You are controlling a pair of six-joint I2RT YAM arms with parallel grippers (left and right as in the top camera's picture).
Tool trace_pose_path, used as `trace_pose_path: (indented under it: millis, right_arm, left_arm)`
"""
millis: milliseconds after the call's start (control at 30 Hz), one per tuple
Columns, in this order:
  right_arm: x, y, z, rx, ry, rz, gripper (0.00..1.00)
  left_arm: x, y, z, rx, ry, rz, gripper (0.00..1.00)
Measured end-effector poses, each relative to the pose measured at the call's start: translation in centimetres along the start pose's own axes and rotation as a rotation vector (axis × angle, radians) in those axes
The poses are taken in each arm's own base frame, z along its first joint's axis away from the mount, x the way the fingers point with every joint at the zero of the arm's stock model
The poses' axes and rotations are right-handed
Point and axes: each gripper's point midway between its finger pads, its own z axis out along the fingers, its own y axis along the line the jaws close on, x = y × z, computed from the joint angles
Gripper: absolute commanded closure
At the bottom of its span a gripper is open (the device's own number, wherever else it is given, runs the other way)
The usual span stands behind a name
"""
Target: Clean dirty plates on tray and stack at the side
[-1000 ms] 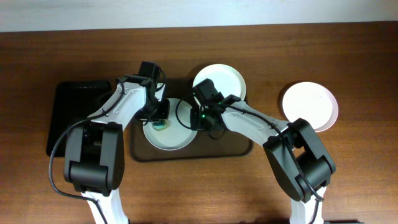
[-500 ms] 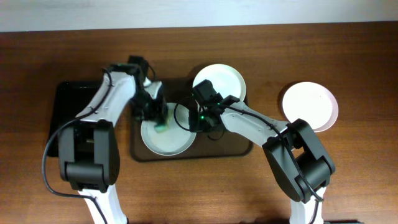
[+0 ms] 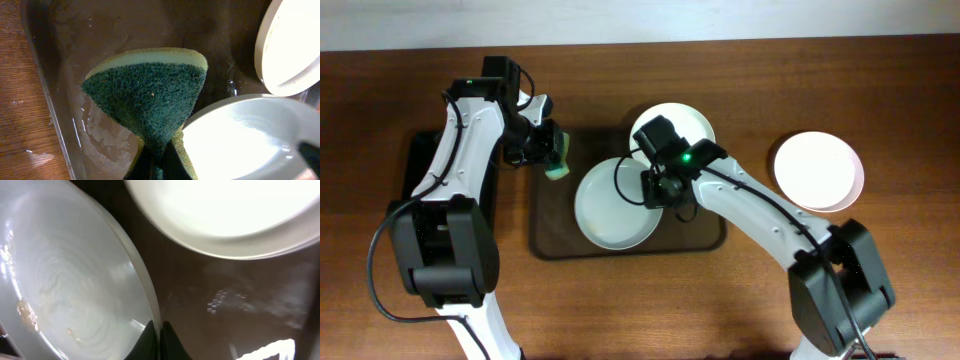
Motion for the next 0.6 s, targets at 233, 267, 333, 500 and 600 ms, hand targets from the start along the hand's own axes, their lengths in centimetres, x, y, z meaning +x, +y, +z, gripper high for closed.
trace_pose_path:
  millis: [233,267,333,500,600]
  right_arm:
    - [-1.6,-4.6,-3.6,0.31,-0.089,-0.041,0.96]
    - [-2.0,-4.4,-4.6,0.367,-0.127,-0.074,0.96]
    - [-2.1,-3.2,-6.0,0.438,-0.185,-0.139,0.96]
    - [-2.7,-0.2,-10.1,0.658,-0.418,-0.303,0.96]
    - [-3.0,1.1,-13.0,0.792,-0.571,-0.363,0.96]
  left_arm:
    - [0.0,0.1,0.0,-0.003,0.0,0.0,1.0]
    - [0.0,0.1,0.0,-0.003,0.0,0.0,1.0]
    - [0.0,0.1,0.0,-0.003,-0.001,0.0,1.0]
    - [0.0,0.1,0.0,-0.003,0.0,0.0,1.0]
    - [0.0,0.1,0.0,-0.003,0.0,0.0,1.0]
